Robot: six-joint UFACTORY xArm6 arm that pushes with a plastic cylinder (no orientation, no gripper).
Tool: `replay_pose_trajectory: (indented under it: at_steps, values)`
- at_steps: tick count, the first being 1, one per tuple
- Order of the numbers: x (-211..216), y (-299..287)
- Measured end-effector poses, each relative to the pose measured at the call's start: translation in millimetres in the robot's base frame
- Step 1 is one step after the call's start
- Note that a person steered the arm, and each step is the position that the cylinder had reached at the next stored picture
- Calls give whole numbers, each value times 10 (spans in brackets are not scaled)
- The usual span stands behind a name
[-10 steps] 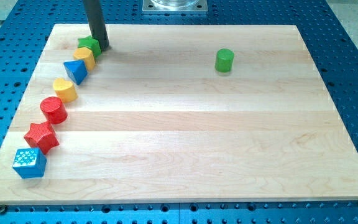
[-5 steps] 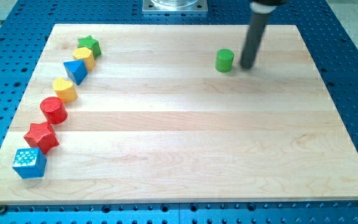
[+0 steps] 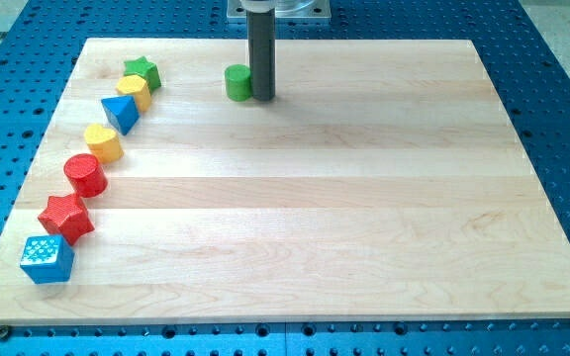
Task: Place the green circle above the green star
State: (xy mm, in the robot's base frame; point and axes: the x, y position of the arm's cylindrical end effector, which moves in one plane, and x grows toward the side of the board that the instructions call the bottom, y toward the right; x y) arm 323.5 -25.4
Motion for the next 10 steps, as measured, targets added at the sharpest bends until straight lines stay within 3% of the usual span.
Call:
replay_pose_trajectory:
  at_steps: [1, 2, 3, 4, 6, 7, 10]
  values:
    - [165, -48]
    - [-54, -257]
    - [-597, -432]
    - [-538, -238]
    - [-1080, -470]
    - [-945, -915]
    - [-906, -670]
